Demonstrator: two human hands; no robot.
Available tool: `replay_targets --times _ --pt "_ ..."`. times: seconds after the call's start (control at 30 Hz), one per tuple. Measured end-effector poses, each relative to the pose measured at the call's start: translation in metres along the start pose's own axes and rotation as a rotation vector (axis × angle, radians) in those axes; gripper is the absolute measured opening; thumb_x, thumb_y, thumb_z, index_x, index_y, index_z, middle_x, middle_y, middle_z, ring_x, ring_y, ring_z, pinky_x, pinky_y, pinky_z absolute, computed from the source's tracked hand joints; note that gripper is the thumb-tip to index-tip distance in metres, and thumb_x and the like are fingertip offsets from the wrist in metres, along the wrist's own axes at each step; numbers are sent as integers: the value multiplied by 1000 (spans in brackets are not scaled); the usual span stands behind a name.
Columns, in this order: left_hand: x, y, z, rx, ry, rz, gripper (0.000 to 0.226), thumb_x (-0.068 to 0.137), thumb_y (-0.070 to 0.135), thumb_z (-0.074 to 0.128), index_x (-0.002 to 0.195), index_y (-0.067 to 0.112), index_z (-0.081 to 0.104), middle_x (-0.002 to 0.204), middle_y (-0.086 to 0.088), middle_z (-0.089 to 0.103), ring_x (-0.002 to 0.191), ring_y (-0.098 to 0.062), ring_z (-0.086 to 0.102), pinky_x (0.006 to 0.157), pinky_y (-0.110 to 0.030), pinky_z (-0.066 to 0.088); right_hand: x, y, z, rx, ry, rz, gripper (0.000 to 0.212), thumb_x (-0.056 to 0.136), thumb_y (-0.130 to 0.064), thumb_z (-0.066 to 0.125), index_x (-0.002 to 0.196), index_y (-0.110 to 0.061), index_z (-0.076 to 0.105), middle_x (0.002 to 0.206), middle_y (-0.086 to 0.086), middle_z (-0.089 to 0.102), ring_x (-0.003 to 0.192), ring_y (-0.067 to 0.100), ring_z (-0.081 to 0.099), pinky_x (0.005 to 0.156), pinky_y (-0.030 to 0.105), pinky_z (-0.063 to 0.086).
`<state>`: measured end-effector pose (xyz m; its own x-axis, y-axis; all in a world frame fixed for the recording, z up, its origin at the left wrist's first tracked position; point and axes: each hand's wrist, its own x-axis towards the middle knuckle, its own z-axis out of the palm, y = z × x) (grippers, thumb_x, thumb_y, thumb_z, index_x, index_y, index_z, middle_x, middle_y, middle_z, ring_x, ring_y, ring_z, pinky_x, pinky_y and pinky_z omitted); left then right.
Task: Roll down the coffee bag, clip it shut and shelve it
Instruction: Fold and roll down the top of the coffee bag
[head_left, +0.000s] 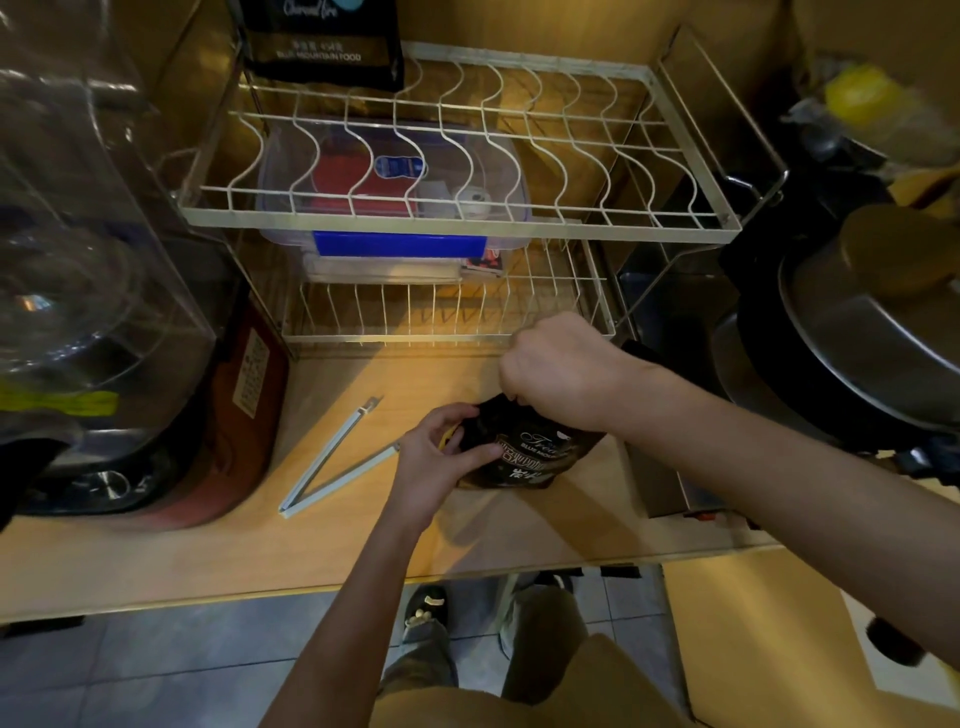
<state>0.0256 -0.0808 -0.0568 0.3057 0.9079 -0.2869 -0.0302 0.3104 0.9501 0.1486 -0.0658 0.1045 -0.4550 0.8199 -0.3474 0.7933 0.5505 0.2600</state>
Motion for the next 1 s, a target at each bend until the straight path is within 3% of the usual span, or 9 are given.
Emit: replay_targets --times 0.1,0.23,0.37,0.43,0.7,0.87,0.93,1.0 --pt "1 0 -3 14 -28 -33 36 62 0 77 92 15 64 109 -3 61 108 -3 54 103 -30 38 1 2 3 58 -11 -14 13 91 -9 51 99 -8 61 95 9 64 91 27 62 79 34 50" --pt "1 6 -3 71 -71 39 29 64 3 76 88 15 67 110 4 61 96 13 55 82 -6 41 3 5 4 115 -13 -48 16 89 -10 52 101 -7 64 96 10 66 92 28 63 81 40 53" --pt "-1 8 1 -9 -46 63 24 70 2 71 84 20 68 108 -2 63 103 -3 57 102 -31 41 6 4 1 175 -28 -63 19 87 -9 54 99 -9 68 102 8 68 97 26 62 82 41 52" --pt "-1 8 3 -48 -12 48 22 72 1 68 83 19 67 103 -4 63 102 -5 57 105 -36 38 8 4 -1 190 -34 -48 20 87 -9 54 101 -8 68 104 10 67 99 28 60 84 42 51" --pt "2 10 6 -136 13 -45 18 72 -3 66 82 13 66 95 -2 63 99 -13 56 107 -40 36 8 13 7 292 17 -33 21 85 -14 60 105 -17 68 104 3 68 100 20 59 80 32 47" --pt "2 7 -3 -140 49 -87 20 71 -3 67 84 13 66 101 -6 64 102 -16 57 106 -43 37 1 37 10 585 47 110 46 75 -18 72 118 -23 57 99 -2 63 92 14 58 81 34 50" --pt "1 6 -7 -127 33 -78 22 71 -1 67 92 7 66 112 -16 62 107 -22 56 105 -46 39 -2 44 15 605 -3 149 41 75 -20 72 113 -18 60 95 -1 61 88 14 56 78 33 49" --pt "2 7 -9 -67 15 -39 26 71 0 67 97 2 65 118 -17 60 106 -17 57 99 -35 45 -4 47 21 613 -8 123 25 78 -21 69 102 -13 66 95 5 66 91 19 60 82 39 50"
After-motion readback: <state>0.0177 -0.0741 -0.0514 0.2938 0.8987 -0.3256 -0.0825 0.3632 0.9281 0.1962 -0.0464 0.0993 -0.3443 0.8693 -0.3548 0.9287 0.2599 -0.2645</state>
